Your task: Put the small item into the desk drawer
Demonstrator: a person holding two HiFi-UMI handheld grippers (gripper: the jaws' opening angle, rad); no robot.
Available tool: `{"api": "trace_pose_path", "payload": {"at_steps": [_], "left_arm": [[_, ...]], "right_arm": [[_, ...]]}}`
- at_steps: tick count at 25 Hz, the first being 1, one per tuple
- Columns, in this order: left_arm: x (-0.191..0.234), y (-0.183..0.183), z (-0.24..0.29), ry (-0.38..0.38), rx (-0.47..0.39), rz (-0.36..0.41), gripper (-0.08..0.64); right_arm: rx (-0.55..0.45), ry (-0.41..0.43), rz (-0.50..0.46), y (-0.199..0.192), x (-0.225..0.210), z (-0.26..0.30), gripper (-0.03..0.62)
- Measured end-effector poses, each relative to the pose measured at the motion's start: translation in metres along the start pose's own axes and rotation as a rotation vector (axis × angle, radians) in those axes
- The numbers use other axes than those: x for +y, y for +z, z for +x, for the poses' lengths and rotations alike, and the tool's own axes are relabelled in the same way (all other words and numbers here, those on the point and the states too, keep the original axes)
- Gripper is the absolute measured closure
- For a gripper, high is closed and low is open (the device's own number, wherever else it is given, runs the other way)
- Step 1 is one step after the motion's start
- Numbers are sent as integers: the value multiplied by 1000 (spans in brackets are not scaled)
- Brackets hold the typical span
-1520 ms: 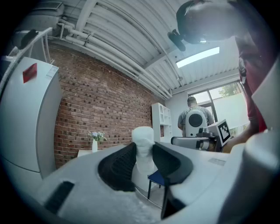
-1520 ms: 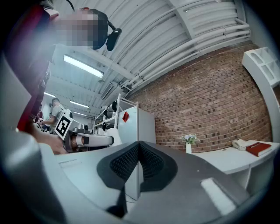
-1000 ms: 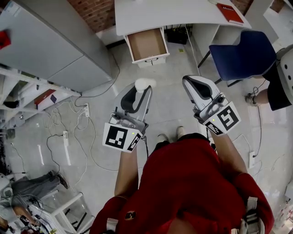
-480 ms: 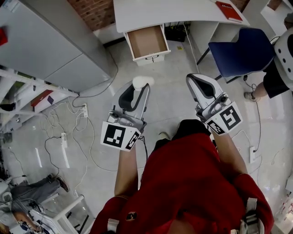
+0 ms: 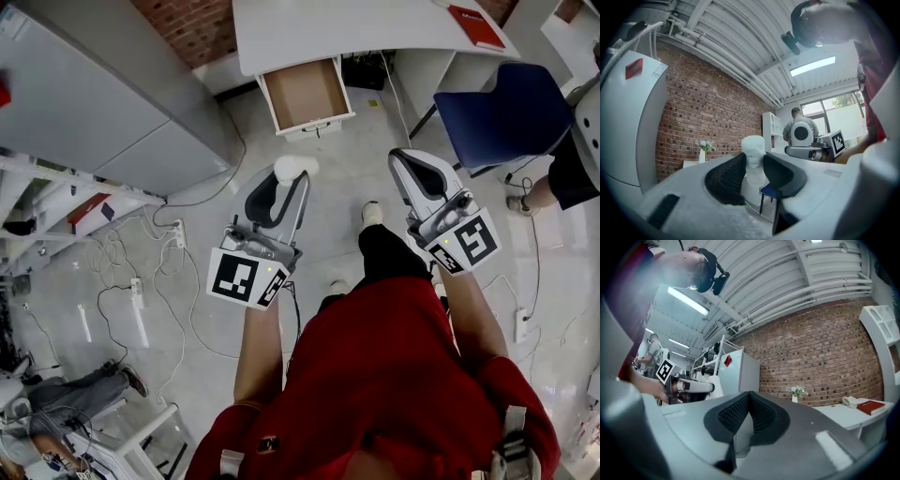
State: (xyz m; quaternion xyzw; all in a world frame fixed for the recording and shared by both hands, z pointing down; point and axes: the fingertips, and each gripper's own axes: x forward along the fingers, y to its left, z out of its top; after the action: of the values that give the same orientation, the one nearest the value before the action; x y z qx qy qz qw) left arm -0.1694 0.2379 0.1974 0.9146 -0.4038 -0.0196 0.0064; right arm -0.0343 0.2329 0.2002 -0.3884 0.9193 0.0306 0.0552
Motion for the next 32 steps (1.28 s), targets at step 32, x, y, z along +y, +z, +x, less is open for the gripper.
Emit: {"api": "trace_pose_path", "payload": {"at_steps": [32], "left_arm": [[209, -172, 334, 74, 383, -193, 436]], "right_arm": [[121, 119, 72, -136, -323, 210, 581]]}}
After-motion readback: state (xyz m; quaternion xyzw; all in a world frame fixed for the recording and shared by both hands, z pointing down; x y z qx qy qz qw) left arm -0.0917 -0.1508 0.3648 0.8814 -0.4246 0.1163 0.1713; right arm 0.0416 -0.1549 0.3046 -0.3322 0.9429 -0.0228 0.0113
